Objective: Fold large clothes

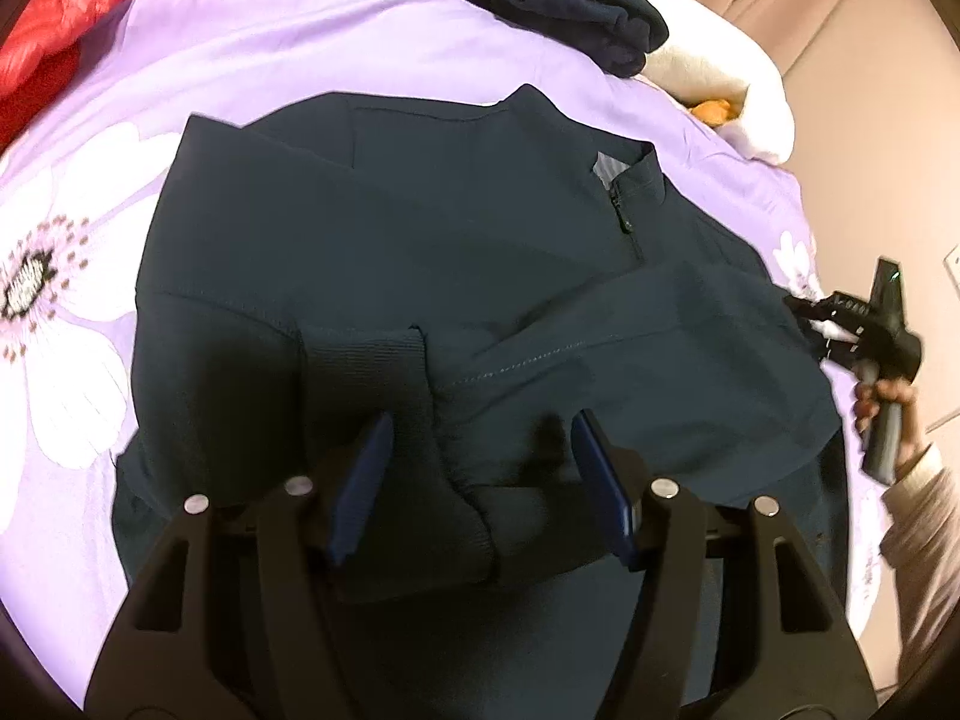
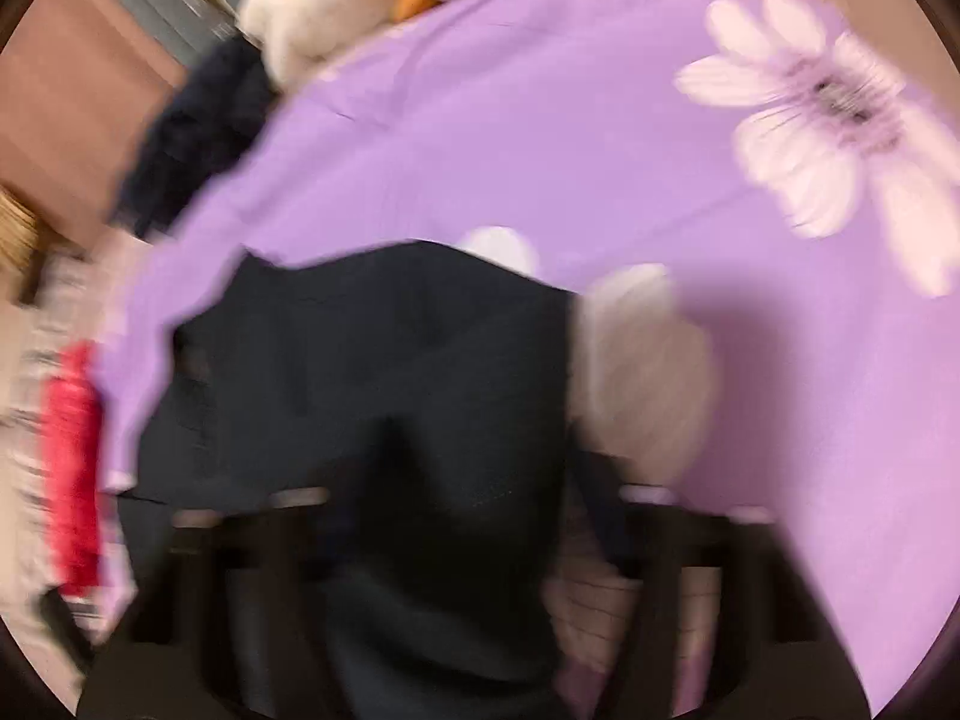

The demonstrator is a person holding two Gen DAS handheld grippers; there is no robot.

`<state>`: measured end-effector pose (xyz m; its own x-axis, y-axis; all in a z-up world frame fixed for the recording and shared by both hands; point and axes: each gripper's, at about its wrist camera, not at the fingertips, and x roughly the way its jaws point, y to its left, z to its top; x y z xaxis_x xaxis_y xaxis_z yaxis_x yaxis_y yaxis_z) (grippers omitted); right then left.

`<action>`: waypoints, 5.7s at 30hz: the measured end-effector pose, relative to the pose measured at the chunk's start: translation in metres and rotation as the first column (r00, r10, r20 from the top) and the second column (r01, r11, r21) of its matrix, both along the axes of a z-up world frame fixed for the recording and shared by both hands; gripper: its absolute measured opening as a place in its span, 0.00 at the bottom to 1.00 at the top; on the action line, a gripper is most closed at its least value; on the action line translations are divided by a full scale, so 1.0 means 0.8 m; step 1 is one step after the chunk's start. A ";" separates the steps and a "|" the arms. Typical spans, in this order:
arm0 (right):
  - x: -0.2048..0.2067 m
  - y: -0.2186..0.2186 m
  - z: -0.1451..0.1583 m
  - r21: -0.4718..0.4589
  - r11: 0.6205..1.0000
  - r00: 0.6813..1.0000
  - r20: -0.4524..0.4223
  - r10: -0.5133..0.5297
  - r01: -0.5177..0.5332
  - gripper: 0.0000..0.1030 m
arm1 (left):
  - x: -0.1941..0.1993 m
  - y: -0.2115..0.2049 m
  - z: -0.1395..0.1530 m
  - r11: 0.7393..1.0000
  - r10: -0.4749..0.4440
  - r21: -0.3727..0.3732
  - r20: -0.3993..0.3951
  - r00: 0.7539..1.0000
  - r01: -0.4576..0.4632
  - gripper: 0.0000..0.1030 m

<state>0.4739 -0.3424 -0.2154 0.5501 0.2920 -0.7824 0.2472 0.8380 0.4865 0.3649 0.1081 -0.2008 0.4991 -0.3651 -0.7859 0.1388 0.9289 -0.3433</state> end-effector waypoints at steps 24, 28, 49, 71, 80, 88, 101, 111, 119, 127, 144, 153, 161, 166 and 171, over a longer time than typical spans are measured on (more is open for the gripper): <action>-0.075 0.101 0.085 -0.344 0.901 0.904 0.237 0.355 -0.264 0.21 | 0.022 -0.006 0.066 0.999 0.048 -0.006 0.130 0.990 -0.047 0.58; -0.085 0.171 0.062 -0.383 0.823 0.847 0.160 0.507 -0.420 0.21 | 0.021 -0.053 0.044 0.997 -0.064 0.035 0.080 0.995 0.062 0.33; -0.096 0.152 0.012 -0.426 0.827 0.910 0.021 0.414 -0.366 0.34 | -0.006 -0.027 0.001 0.992 -0.014 0.122 0.016 1.000 0.012 0.64; -0.072 0.101 -0.007 -0.473 0.848 0.962 0.004 0.273 -0.238 0.45 | 0.009 -0.068 -0.002 0.988 -0.082 0.134 0.014 0.997 0.080 0.67; -0.183 0.143 0.036 -0.423 0.856 0.924 0.099 0.369 -0.297 0.49 | -0.106 -0.052 0.040 0.990 -0.073 0.125 0.082 0.994 0.062 0.88; -0.279 0.284 -0.005 -0.389 0.749 0.805 0.031 0.592 -0.536 0.54 | -0.208 -0.110 -0.007 0.957 -0.156 0.249 0.006 0.988 0.149 0.88; -0.345 0.247 -0.026 -0.456 0.763 0.858 0.000 0.514 -0.458 0.60 | -0.271 -0.077 -0.021 0.958 -0.073 0.280 0.009 0.997 0.068 0.89; -0.406 0.180 -0.024 -0.453 0.802 0.904 -0.021 0.427 -0.389 0.64 | -0.331 -0.048 -0.018 0.944 -0.036 0.328 0.008 0.999 0.031 0.93; -0.445 0.135 -0.002 -0.468 0.835 0.944 0.002 0.329 -0.289 0.64 | -0.365 -0.007 0.003 0.945 0.050 0.322 0.041 0.998 -0.060 0.93; -0.416 0.214 0.007 -0.387 0.843 0.899 0.074 0.432 -0.373 0.69 | -0.324 -0.029 0.007 0.963 0.084 0.251 0.075 0.994 -0.101 0.93; -0.442 0.241 -0.034 -0.445 0.765 0.854 -0.001 0.520 -0.466 0.74 | -0.363 -0.020 -0.024 0.943 0.050 0.329 0.027 0.998 -0.056 0.94; -0.471 0.216 -0.029 -0.410 0.765 0.849 -0.045 0.527 -0.497 0.75 | -0.402 -0.005 -0.016 0.951 0.039 0.305 0.013 0.999 -0.041 0.94; -0.479 0.200 0.001 -0.401 0.794 0.870 -0.018 0.492 -0.457 0.75 | -0.416 -0.012 0.009 0.951 0.019 0.308 0.042 0.999 -0.031 0.94; -0.460 0.236 0.010 -0.374 0.802 0.851 0.056 0.521 -0.467 0.75 | -0.389 -0.060 0.024 0.957 -0.062 0.288 0.097 0.993 0.032 0.94; -0.433 0.288 0.012 -0.389 0.783 0.813 0.129 0.568 -0.486 0.75 | -0.361 -0.108 0.021 0.947 -0.140 0.306 0.126 0.982 0.096 0.94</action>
